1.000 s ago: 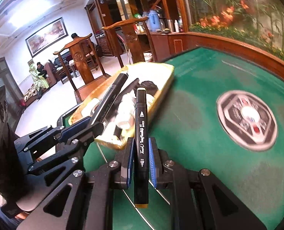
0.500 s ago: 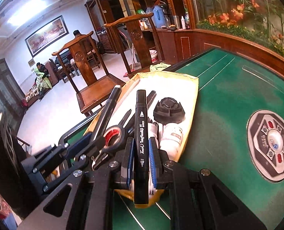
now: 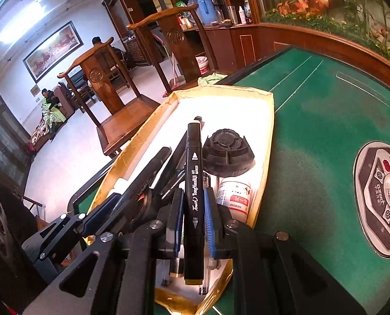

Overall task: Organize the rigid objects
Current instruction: 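Lower the markers into the tray and open both tools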

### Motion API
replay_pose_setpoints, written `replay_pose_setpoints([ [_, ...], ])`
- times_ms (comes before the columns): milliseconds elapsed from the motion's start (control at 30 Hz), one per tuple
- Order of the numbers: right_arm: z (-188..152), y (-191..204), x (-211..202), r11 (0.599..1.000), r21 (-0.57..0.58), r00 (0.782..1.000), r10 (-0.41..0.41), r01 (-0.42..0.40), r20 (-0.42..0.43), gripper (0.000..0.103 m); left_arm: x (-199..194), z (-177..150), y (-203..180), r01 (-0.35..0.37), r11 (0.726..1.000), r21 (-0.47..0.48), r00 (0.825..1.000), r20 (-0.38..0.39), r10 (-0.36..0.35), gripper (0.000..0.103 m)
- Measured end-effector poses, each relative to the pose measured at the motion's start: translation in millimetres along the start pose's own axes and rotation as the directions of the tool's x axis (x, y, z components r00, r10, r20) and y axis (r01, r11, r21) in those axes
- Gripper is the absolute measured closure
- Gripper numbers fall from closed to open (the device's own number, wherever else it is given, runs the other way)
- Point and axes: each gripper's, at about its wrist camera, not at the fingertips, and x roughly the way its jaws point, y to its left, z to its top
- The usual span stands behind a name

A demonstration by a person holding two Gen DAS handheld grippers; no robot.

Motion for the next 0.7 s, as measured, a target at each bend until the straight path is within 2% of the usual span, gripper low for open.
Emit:
replay_pose_setpoints([
  [700, 1, -7, 21, 1.000, 0.008, 0.999, -0.013, 0.013, -0.029, 0.089, 9, 6, 2, -0.002, 1.000, -0.013, 1.000, -0.011, 0.002, 0.088],
])
